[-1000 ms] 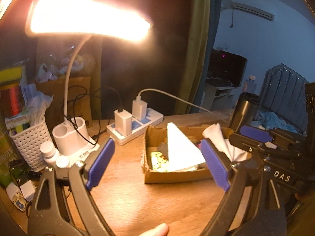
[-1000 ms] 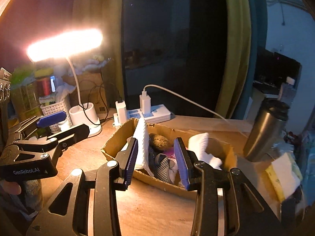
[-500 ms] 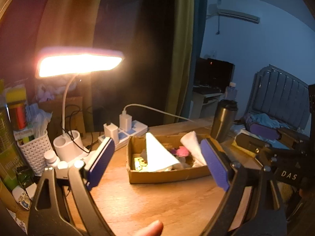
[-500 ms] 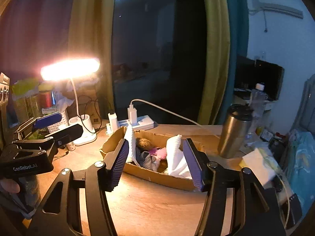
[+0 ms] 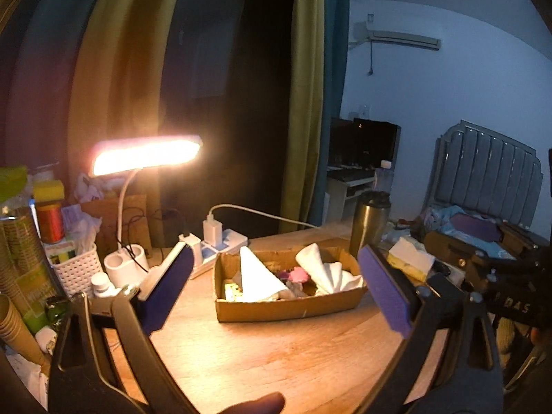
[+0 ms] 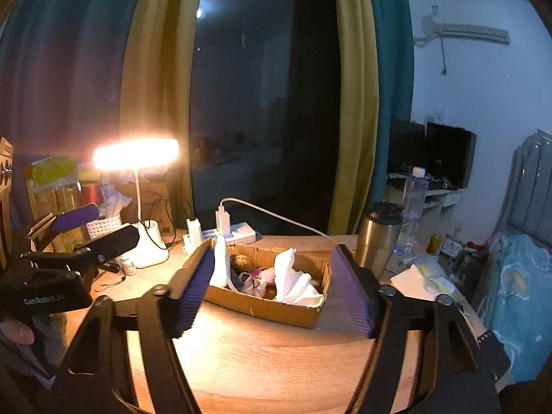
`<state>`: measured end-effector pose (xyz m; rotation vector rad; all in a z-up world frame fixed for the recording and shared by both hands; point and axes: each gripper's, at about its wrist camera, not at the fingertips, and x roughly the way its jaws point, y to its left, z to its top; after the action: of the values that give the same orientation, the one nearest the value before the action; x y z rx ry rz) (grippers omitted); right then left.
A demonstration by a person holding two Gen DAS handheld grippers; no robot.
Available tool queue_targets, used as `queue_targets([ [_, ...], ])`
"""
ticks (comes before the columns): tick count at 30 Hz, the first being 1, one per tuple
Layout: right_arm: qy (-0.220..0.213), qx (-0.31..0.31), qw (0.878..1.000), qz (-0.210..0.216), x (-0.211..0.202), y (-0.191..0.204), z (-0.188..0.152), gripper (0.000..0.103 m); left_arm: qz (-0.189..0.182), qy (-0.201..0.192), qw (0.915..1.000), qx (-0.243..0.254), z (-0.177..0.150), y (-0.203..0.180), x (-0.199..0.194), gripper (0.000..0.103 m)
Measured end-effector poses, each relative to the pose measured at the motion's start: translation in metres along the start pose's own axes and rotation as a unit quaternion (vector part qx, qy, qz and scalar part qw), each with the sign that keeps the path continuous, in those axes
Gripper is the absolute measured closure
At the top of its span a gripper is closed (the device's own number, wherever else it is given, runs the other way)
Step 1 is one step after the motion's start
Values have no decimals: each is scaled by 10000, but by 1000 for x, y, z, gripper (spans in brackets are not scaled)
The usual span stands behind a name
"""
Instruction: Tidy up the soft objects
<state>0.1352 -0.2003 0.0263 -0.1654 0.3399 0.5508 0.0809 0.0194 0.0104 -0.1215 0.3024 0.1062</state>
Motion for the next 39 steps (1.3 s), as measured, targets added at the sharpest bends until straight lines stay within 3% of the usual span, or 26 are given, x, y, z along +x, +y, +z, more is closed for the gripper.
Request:
queue_targets([
  [12, -297, 125, 9993, -170, -50, 4, -1, 25, 145, -353, 9992, 85, 8, -14, -53, 1],
  [23, -572, 120, 9974, -430, -90, 4, 11, 25, -149, -595, 9980, 140, 23, -22, -88, 1],
  [39, -593, 191, 9970, -462, -92, 3, 13, 24, -172, -545, 9978, 325, 30, -30, -95, 1],
])
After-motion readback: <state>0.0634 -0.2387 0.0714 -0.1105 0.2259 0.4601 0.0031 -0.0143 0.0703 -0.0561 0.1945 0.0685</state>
